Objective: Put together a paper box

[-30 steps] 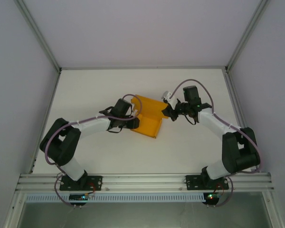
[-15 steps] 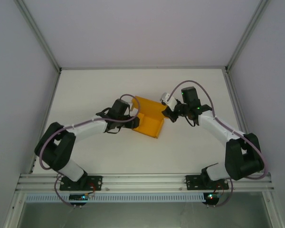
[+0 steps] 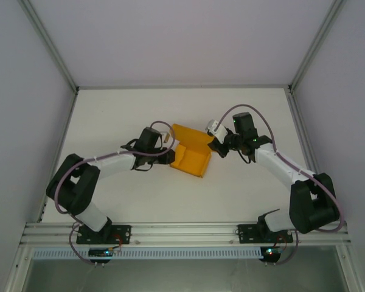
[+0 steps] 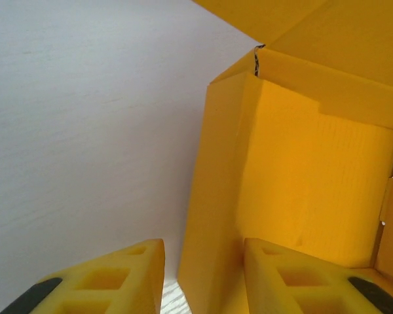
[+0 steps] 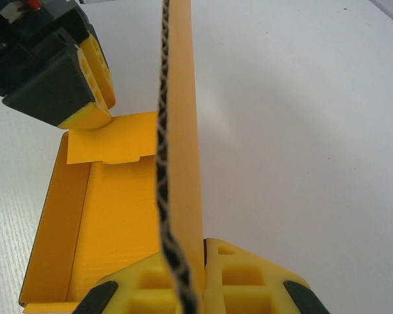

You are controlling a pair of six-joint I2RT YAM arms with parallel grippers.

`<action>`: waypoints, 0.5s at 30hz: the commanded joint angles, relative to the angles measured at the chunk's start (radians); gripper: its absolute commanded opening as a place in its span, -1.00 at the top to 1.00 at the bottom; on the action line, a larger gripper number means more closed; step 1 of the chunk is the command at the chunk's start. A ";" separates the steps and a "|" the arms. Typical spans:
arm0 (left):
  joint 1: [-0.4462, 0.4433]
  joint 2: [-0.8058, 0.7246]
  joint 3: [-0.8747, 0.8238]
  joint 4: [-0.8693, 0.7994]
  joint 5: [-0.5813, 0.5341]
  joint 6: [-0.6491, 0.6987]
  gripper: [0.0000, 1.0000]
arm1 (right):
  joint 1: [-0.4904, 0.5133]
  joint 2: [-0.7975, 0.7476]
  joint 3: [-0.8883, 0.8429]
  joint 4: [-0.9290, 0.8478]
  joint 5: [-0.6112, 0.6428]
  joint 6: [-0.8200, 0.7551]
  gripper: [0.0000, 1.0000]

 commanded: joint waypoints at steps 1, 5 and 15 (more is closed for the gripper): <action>0.008 0.024 0.011 0.093 0.052 -0.014 0.27 | 0.007 -0.025 -0.008 0.001 -0.012 -0.015 1.00; 0.008 0.059 0.033 0.106 0.059 0.001 0.30 | 0.007 -0.022 -0.012 0.008 -0.028 -0.016 1.00; -0.044 0.159 0.093 -0.042 -0.177 0.069 0.56 | 0.008 -0.016 -0.003 0.014 -0.042 -0.015 1.00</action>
